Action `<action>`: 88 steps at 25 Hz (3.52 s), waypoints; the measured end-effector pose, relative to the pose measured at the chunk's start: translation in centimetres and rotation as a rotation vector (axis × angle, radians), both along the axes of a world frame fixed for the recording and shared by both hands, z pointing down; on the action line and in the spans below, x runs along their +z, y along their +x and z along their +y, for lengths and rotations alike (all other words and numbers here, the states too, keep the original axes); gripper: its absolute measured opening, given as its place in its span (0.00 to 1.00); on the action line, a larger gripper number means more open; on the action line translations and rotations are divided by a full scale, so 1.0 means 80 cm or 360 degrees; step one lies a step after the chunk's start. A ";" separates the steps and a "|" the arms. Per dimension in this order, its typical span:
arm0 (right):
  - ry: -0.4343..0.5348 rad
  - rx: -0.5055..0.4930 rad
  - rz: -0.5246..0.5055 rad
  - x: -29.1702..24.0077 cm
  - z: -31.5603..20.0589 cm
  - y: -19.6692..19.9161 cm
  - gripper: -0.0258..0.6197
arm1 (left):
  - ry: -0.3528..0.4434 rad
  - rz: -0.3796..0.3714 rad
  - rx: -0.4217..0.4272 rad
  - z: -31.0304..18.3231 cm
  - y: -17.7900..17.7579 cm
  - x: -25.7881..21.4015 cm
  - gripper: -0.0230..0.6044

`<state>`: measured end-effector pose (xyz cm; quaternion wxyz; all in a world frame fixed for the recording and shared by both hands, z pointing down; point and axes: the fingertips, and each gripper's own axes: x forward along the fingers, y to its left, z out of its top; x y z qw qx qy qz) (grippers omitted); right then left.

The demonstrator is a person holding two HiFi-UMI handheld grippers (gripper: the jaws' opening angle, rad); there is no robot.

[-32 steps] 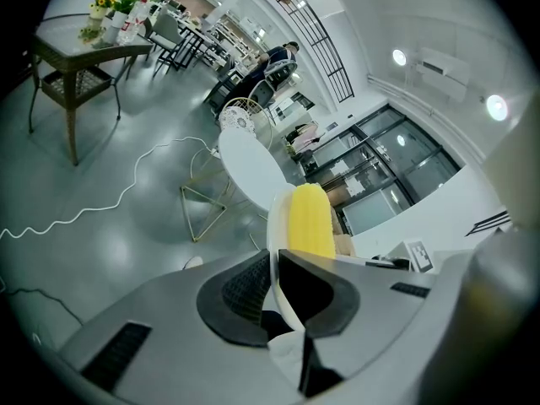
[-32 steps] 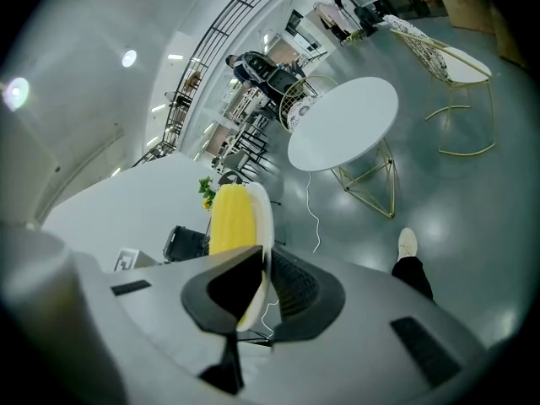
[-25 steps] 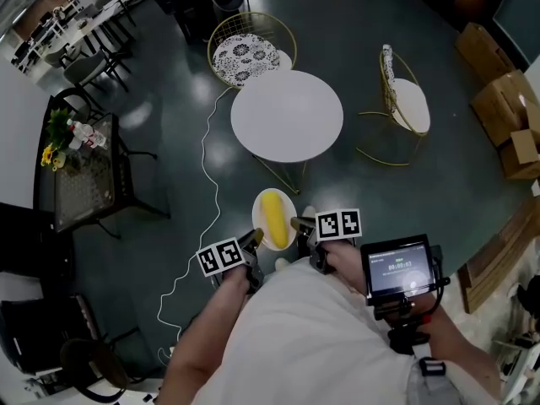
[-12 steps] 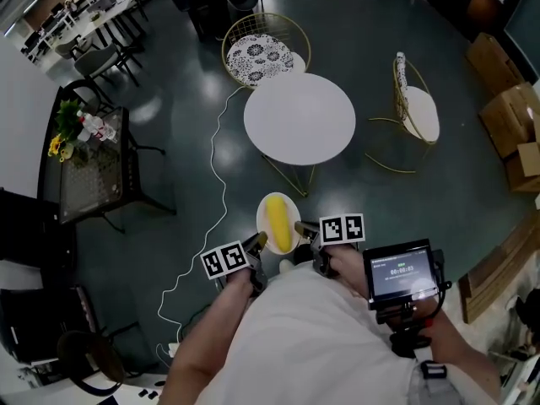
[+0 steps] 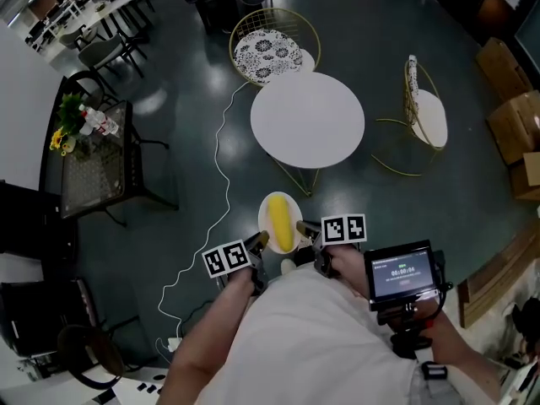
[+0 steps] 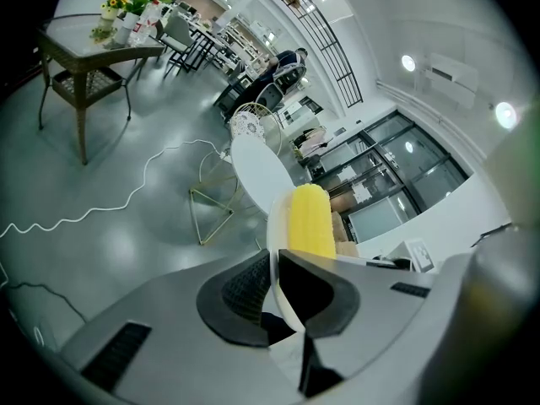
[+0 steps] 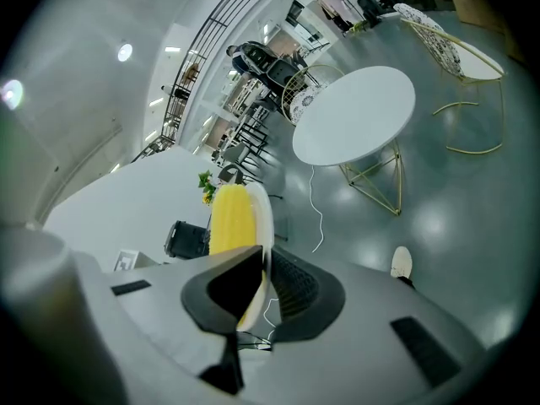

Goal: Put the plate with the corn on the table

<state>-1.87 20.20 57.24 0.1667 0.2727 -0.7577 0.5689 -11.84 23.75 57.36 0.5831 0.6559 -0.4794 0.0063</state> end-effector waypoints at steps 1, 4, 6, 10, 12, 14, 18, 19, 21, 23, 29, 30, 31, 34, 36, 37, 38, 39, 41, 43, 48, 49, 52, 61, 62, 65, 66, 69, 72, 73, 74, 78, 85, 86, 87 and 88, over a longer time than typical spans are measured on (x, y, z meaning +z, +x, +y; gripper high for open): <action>0.0000 -0.0003 -0.0004 0.001 -0.007 -0.001 0.10 | 0.0000 -0.0004 0.0000 -0.006 -0.001 0.000 0.10; 0.0000 -0.0008 -0.0014 0.000 -0.026 -0.002 0.10 | 0.0004 -0.0017 0.0000 -0.026 -0.002 -0.001 0.10; 0.0001 -0.0009 -0.0020 -0.003 -0.042 -0.004 0.10 | 0.0006 -0.0027 0.0001 -0.041 -0.004 -0.004 0.10; 0.0003 -0.0008 -0.0031 -0.003 -0.071 -0.005 0.10 | 0.0001 -0.0046 0.0016 -0.072 -0.005 -0.004 0.10; -0.0006 -0.0004 -0.0035 0.000 -0.084 -0.002 0.10 | -0.0007 -0.0055 0.0025 -0.086 -0.002 -0.002 0.10; -0.0017 0.0001 -0.0037 0.003 -0.096 0.003 0.10 | -0.0016 -0.0063 0.0033 -0.099 0.003 0.000 0.10; -0.0027 0.0014 -0.0043 0.009 -0.126 0.011 0.10 | -0.0028 -0.0075 0.0049 -0.129 0.010 0.004 0.10; -0.0030 0.0017 -0.0047 0.010 -0.134 0.012 0.10 | -0.0028 -0.0079 0.0051 -0.137 0.011 0.004 0.10; -0.0035 0.0019 -0.0058 0.012 -0.151 0.013 0.10 | -0.0033 -0.0088 0.0049 -0.154 0.013 0.006 0.10; -0.0032 0.0009 -0.0071 0.013 -0.174 0.020 0.10 | -0.0035 -0.0093 0.0041 -0.178 0.019 0.008 0.10; -0.0025 -0.0021 -0.0088 0.016 -0.236 0.042 0.10 | -0.0040 -0.0107 0.0011 -0.237 0.042 0.011 0.10; -0.0025 -0.0024 -0.0089 0.016 -0.239 0.042 0.10 | -0.0039 -0.0110 0.0007 -0.239 0.043 0.011 0.10; -0.0024 -0.0025 -0.0090 0.016 -0.240 0.041 0.10 | -0.0039 -0.0113 0.0003 -0.240 0.041 0.010 0.10; -0.0024 -0.0026 -0.0104 0.014 -0.238 0.033 0.10 | -0.0041 -0.0117 -0.0002 -0.237 0.034 0.010 0.10; -0.0019 -0.0027 -0.0113 0.013 -0.239 0.029 0.10 | -0.0038 -0.0119 -0.0001 -0.239 0.030 0.010 0.10; -0.0015 -0.0025 -0.0115 0.012 -0.240 0.028 0.10 | -0.0036 -0.0118 0.0001 -0.240 0.029 0.010 0.10; -0.0012 -0.0022 -0.0116 0.011 -0.242 0.028 0.10 | -0.0035 -0.0117 0.0003 -0.242 0.028 0.009 0.10; -0.0007 -0.0018 -0.0114 0.009 -0.244 0.028 0.10 | -0.0033 -0.0116 0.0005 -0.245 0.028 0.008 0.10; 0.0000 -0.0011 -0.0111 0.007 -0.248 0.028 0.10 | -0.0030 -0.0115 0.0007 -0.248 0.027 0.006 0.10; 0.0006 -0.0009 -0.0108 0.007 -0.252 0.027 0.10 | -0.0027 -0.0111 0.0008 -0.251 0.027 0.006 0.10; 0.0012 0.0021 -0.0108 0.009 -0.259 0.028 0.10 | -0.0032 -0.0095 0.0036 -0.262 0.027 0.011 0.10; 0.0011 0.0031 -0.0109 0.009 -0.260 0.028 0.10 | -0.0031 -0.0098 0.0048 -0.264 0.027 0.011 0.10; 0.0012 0.0067 -0.0110 0.008 -0.265 0.031 0.10 | -0.0028 -0.0098 0.0083 -0.273 0.030 0.011 0.10; -0.0017 0.0170 -0.0078 0.010 -0.282 0.046 0.10 | -0.0051 -0.0081 0.0200 -0.299 0.042 0.013 0.10; -0.0019 0.0182 -0.0071 0.009 -0.284 0.047 0.10 | -0.0052 -0.0078 0.0217 -0.303 0.043 0.013 0.10; -0.0022 0.0223 -0.0055 0.010 -0.300 0.051 0.10 | -0.0054 -0.0066 0.0261 -0.322 0.046 0.014 0.10; -0.0026 0.0236 -0.0051 0.012 -0.307 0.051 0.10 | -0.0055 -0.0065 0.0273 -0.330 0.046 0.015 0.10; -0.0038 0.0258 -0.0044 0.019 -0.326 0.046 0.10 | -0.0051 -0.0075 0.0303 -0.352 0.040 0.021 0.10; -0.0052 0.0276 -0.0029 0.031 -0.347 0.041 0.10 | -0.0065 -0.0067 0.0322 -0.375 0.035 0.033 0.10; -0.0057 0.0279 -0.0024 0.035 -0.353 0.038 0.10 | -0.0072 -0.0063 0.0325 -0.380 0.031 0.036 0.10; -0.0060 0.0276 -0.0023 0.037 -0.359 0.032 0.10 | -0.0077 -0.0062 0.0325 -0.386 0.025 0.038 0.10; -0.0069 0.0247 -0.0005 0.039 -0.381 0.017 0.10 | -0.0075 -0.0057 0.0325 -0.409 0.011 0.041 0.10; -0.0153 0.0201 0.0050 0.076 -0.451 -0.014 0.10 | -0.0144 -0.0051 0.0316 -0.476 -0.020 0.076 0.10; -0.0160 0.0198 0.0053 0.080 -0.458 -0.018 0.10 | -0.0145 -0.0057 0.0320 -0.485 -0.023 0.079 0.10; -0.0164 0.0196 0.0056 0.082 -0.461 -0.019 0.10 | -0.0145 -0.0061 0.0325 -0.488 -0.024 0.081 0.10; -0.0166 0.0195 0.0061 0.084 -0.460 -0.018 0.10 | -0.0147 -0.0060 0.0327 -0.488 -0.023 0.083 0.10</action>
